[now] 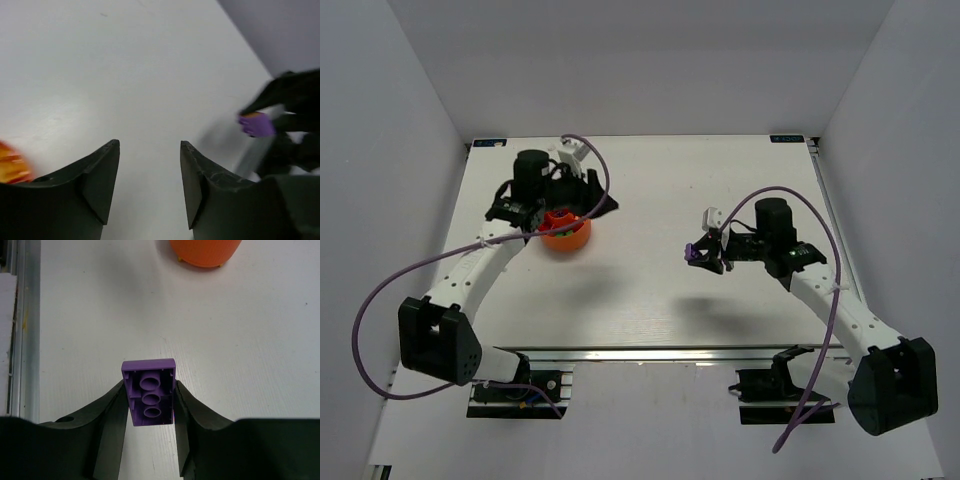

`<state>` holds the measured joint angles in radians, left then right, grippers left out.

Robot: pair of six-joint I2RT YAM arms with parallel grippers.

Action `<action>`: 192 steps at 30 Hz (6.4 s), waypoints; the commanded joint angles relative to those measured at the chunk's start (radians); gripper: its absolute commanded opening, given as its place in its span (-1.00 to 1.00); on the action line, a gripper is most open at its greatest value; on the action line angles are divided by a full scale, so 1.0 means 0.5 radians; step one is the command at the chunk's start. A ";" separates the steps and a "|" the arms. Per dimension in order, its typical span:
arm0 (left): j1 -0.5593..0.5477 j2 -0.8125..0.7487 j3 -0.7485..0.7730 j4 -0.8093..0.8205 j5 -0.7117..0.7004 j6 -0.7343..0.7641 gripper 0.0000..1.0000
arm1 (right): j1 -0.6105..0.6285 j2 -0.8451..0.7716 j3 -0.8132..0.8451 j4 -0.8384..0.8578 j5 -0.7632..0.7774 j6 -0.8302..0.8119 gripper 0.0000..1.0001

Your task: Sort the legos into containers by color

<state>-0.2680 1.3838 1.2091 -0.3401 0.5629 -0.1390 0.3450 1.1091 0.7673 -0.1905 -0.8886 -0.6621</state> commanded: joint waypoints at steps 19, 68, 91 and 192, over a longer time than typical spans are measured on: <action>-0.608 0.273 -0.292 0.766 0.234 -0.814 0.41 | 0.472 0.307 0.186 0.445 1.050 0.397 -1.00; -0.759 0.518 -0.010 0.579 -0.055 -0.747 -0.98 | 0.509 0.202 0.067 0.559 1.161 0.459 0.33; -0.188 0.242 0.463 -0.440 -1.530 0.103 -1.00 | 0.233 0.064 0.061 0.384 1.044 0.526 -1.00; 0.014 -1.077 -1.212 0.757 -0.332 0.207 0.96 | -0.739 -0.108 -0.102 0.295 1.099 1.134 0.79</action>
<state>-0.2577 0.8673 0.6144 0.0124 0.4137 -0.0578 -0.0177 1.0496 0.6865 -0.0872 -0.3923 -0.0856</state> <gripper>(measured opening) 0.975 0.894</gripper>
